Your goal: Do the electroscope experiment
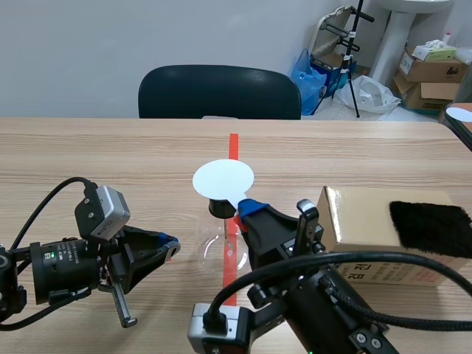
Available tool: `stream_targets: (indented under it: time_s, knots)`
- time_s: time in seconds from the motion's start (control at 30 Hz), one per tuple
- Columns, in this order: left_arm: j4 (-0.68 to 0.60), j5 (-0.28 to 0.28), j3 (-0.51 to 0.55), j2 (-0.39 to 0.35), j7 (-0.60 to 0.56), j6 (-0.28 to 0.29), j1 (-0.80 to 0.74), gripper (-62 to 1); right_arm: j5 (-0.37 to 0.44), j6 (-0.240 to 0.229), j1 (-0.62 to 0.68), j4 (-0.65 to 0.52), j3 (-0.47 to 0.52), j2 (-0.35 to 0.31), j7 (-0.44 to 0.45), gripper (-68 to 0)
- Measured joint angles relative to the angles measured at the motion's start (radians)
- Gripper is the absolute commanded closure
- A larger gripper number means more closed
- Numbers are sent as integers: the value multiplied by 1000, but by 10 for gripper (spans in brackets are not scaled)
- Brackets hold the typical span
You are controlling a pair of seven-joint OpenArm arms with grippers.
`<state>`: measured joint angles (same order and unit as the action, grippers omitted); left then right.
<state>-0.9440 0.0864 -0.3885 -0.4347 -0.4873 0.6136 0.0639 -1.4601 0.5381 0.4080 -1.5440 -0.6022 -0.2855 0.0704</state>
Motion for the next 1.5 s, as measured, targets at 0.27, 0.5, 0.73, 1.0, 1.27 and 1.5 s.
stream_targets:
  time_s: [0.27, 0.5, 0.73, 1.0, 1.27, 1.5]
  knots:
    - [0, 0, 0, 0, 0, 0, 0, -31, 0, 0, 0, 0, 0, 0, 0, -10]
    - [0, 0, 0, 0, 0, 0, 0, -31, 0, 0, 0, 0, 0, 0, 0, -10]
    - [0, 0, 0, 0, 0, 0, 0, -31, 0, 0, 0, 0, 0, 0, 0, -10]
    - [0, 0, 0, 0, 0, 0, 0, -31, 0, 0, 0, 0, 0, 0, -39, -10]
    - [0, 0, 0, 0, 0, 0, 0, -31, 0, 0, 0, 0, 0, 0, -158, -10]
    - [0, 0, 0, 0, 0, 0, 0, -31, 0, 0, 0, 0, 0, 0, -291, -10]
